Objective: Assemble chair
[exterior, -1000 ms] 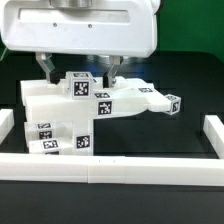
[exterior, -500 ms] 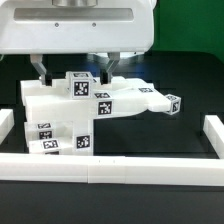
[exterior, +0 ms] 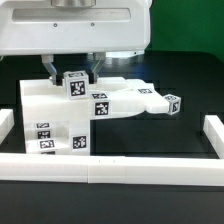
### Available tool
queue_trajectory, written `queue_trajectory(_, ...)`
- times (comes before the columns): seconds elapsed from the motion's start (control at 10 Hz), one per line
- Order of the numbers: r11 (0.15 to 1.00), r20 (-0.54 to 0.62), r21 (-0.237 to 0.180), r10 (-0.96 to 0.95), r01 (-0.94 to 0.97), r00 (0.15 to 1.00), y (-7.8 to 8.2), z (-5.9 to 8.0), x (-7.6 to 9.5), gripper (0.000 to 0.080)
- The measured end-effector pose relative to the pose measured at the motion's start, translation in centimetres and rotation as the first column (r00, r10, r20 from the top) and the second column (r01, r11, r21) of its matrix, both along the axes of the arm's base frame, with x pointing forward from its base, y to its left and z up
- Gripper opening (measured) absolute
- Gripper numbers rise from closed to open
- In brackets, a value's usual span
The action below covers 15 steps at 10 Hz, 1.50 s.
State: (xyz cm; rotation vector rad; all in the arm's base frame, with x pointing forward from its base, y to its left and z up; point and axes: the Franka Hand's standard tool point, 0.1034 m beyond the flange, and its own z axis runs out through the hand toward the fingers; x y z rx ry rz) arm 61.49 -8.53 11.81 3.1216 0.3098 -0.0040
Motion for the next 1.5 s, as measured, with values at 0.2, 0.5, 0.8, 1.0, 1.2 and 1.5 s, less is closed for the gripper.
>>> queue_trajectory(0.2,0.995,0.001,0.0,-0.095,0.095,0.995,0.01,-0.01,0.0,0.0284)
queue_trajectory(0.5,0.95,0.001,0.003,-0.313,0.313,0.95,0.04,-0.04,-0.02,0.0284)
queue_trajectory(0.8,0.807,-0.007,0.025,-0.59,0.59,0.807,0.05,-0.1,-0.08,0.0284)
queue_trajectory(1.0,0.713,-0.014,0.033,-0.701,0.701,0.713,0.09,-0.09,-0.05,0.0284)
queue_trajectory(1.2,0.59,-0.018,0.03,-0.807,0.807,0.591,0.16,-0.1,-0.05,0.0284)
queue_trajectory(1.5,0.419,-0.033,0.035,-0.907,0.907,0.42,0.12,-0.16,-0.09,0.0284)
